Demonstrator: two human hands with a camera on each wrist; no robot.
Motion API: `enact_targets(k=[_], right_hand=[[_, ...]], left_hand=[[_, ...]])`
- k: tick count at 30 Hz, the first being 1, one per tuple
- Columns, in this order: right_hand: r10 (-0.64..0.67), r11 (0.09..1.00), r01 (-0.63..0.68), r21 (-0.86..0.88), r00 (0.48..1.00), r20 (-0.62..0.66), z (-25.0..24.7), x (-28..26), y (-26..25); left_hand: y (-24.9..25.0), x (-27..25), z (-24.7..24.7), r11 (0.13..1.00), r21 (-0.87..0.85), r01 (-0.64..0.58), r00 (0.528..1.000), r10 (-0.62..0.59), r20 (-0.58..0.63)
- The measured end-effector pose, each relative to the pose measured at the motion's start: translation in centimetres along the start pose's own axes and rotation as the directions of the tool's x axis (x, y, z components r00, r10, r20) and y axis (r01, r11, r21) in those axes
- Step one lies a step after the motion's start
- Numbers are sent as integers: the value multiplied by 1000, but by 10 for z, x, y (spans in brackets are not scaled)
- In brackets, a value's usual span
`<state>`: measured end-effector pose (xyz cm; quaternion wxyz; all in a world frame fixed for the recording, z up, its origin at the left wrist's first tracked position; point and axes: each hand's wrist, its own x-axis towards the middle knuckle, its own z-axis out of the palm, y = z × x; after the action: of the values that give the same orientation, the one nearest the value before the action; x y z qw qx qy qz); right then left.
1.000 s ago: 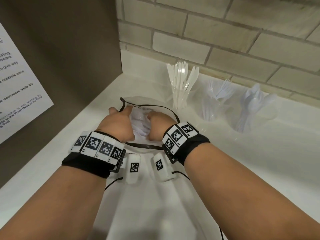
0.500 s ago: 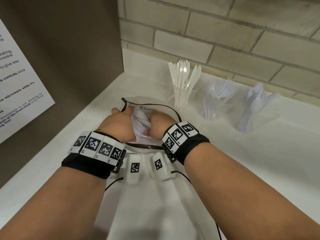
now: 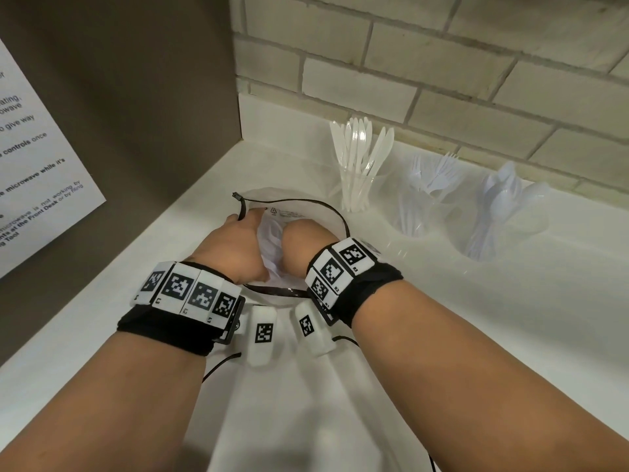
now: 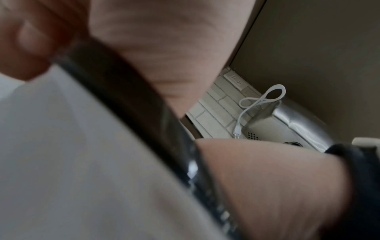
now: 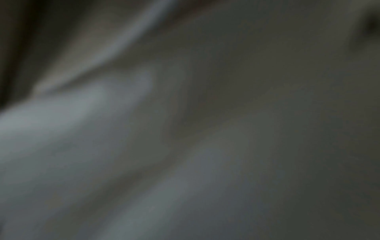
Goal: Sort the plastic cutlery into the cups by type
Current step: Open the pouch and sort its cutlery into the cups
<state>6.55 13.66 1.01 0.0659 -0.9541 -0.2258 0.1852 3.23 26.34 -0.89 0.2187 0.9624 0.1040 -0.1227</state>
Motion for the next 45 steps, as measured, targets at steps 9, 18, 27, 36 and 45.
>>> enact_targets(k=[9, 18, 27, 36, 45], right_hand=[[-19, 996, 17, 91, 1000, 21, -11, 4, 4], [-95, 957, 105, 272, 994, -48, -2, -5, 15], [-106, 951, 111, 288, 994, -34, -5, -7, 15], [-104, 916, 137, 376, 989, -107, -7, -16, 18], [-108, 735, 154, 660, 988, -111, -14, -18, 15]], left_hand=[[-6, 3, -7, 997, 57, 46, 998, -44, -34], [2, 2, -27, 994, -59, -89, 979, 76, -191], [15, -23, -41, 965, -183, -187, 975, 158, -158], [7, -6, -41, 1000, 21, 9, 973, -4, -232], [16, -11, -42, 979, -49, -198, 975, 191, -109]])
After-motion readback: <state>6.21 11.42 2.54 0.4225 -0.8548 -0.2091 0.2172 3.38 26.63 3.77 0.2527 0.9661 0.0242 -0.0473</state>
